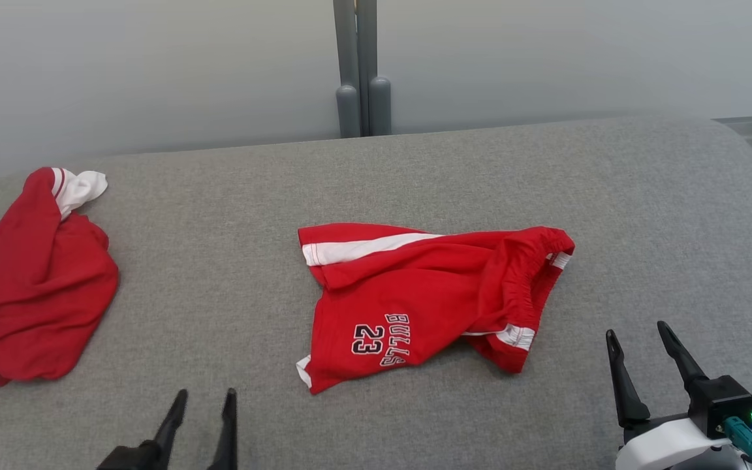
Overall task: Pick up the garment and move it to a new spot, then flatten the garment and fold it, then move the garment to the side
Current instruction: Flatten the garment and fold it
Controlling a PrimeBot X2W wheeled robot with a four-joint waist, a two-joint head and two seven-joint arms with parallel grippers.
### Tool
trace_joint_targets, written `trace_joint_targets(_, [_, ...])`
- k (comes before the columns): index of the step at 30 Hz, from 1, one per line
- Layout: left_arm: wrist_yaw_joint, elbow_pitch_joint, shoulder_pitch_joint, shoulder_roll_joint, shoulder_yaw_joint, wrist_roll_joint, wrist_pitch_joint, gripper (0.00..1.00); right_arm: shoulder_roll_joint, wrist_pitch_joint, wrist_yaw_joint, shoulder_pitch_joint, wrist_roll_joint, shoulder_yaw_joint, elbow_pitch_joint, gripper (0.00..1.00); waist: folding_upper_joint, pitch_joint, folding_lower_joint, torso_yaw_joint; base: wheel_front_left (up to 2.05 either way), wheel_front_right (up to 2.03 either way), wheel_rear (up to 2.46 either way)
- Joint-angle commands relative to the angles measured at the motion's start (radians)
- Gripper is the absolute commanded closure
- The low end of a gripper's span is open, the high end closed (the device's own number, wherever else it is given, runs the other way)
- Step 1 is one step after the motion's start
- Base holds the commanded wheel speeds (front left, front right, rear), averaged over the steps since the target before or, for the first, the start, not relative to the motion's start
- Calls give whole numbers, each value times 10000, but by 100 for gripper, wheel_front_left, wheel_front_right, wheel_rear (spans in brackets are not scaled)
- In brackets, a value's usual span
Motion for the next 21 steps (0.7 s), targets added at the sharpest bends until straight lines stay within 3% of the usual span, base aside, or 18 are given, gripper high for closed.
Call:
trace_joint_targets(1, [-28, 47, -289, 149, -515, -221, -30, 0, -61, -35, -14, -113, 48, 21, -54, 0, 0, 109, 0, -116, 0, 0, 0])
trace_joint_targets(5, [-26, 504, -952, 374, -1825, -854, 87, 0, -96, -35, -14, -341, 72, 119, -159, 0, 0, 471, 0, -339, 0, 0, 0])
trace_joint_targets(11, [-27, 1532, -2187, 336, -2839, -1698, 493, 0, -41, -35, -14, -588, 139, 300, -179, 0, 0, 987, 0, -793, 0, 0, 0])
trace_joint_targets(21, [-28, 2522, -4515, 455, -2903, -2733, 939, 0, -28, -35, -14, -997, 221, 328, -188, 0, 0, 1624, 0, -1365, 0, 0, 0])
